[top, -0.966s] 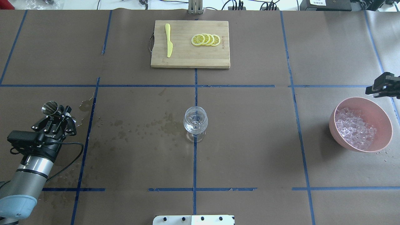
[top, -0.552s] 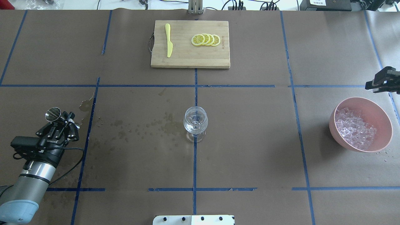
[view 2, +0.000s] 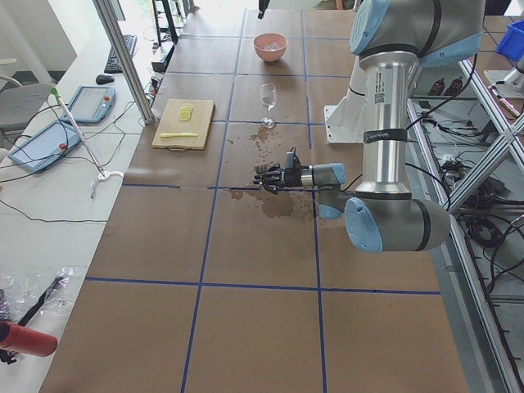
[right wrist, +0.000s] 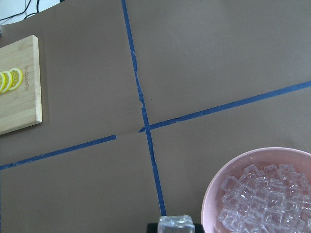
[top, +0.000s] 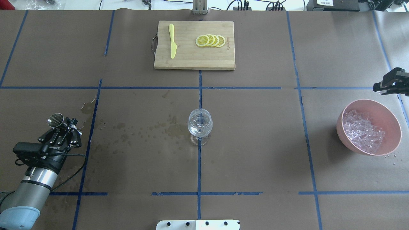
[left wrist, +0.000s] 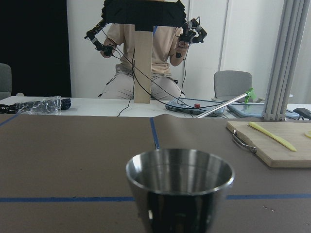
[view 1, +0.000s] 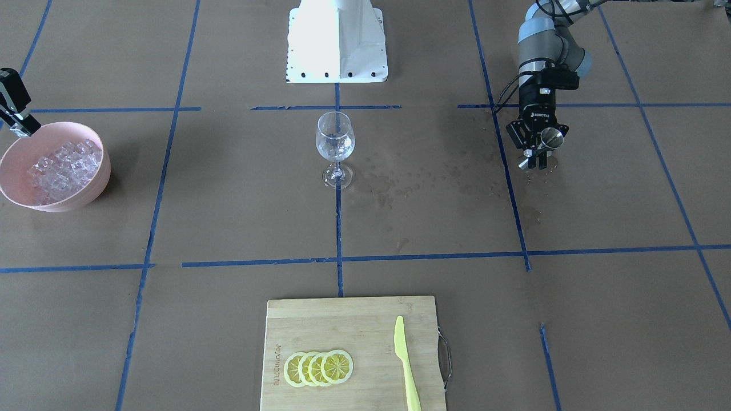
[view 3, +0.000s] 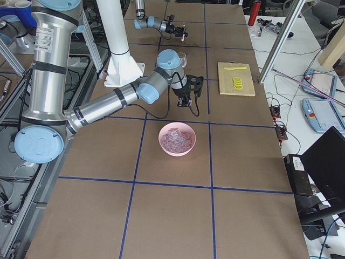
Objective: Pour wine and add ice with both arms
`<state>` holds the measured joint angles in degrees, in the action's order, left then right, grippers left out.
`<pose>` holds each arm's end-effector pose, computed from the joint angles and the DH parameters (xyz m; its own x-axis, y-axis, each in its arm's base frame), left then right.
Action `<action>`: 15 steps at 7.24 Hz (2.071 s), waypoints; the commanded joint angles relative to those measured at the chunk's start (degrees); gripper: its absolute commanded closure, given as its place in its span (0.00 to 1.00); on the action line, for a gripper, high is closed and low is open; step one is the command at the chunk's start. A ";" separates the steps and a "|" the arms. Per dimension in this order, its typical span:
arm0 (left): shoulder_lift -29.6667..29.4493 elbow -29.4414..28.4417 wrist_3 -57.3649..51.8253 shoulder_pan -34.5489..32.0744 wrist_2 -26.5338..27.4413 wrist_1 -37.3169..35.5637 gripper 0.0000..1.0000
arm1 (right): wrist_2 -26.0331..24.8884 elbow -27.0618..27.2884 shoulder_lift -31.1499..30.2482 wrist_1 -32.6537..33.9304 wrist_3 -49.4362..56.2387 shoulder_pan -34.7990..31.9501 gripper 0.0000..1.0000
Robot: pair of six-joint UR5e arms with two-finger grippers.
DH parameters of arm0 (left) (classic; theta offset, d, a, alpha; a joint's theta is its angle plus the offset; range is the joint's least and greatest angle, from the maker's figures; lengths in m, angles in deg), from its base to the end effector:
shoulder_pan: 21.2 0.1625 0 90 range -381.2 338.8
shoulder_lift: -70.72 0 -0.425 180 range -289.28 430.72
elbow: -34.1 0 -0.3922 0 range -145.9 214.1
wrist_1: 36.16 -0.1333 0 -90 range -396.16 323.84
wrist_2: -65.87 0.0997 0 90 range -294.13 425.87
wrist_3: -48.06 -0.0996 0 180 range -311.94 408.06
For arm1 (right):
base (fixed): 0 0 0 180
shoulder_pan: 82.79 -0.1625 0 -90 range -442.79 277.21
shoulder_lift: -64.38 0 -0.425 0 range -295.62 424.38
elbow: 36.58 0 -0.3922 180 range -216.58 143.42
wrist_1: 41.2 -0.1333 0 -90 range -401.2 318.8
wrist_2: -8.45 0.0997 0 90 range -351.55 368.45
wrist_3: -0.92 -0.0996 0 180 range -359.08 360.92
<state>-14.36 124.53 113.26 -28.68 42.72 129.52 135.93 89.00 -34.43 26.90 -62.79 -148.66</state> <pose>0.3909 -0.2781 0.5349 0.6736 0.0779 -0.7349 0.6957 0.2686 0.6662 -0.1014 -0.4041 0.3832 0.4801 0.2120 0.8512 -0.3623 0.9317 -0.0277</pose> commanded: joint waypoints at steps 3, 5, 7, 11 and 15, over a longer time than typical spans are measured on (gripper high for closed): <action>-0.26 -1.74 1.25 0.18 -0.06 -0.35 0.94 | 0.05 0.37 0.28 -0.07 -0.01 0.04 1.00; -0.70 -2.18 1.25 0.18 -0.93 -0.35 0.86 | 0.05 0.37 0.28 -0.07 -0.01 0.04 1.00; -0.79 -2.18 1.25 0.18 -1.03 -0.44 0.80 | 0.05 0.37 0.28 -0.07 -0.01 0.04 1.00; -0.79 -2.18 1.16 0.18 -1.64 -0.44 0.57 | 0.83 0.46 0.54 -0.33 -0.10 0.04 1.00; -0.70 -1.92 0.81 0.01 -5.31 -0.44 0.00 | 2.50 0.46 2.47 -0.33 -0.19 0.12 1.00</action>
<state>-15.10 122.40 114.29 -28.58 39.42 129.08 137.54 89.46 -32.68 26.57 -62.94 -148.57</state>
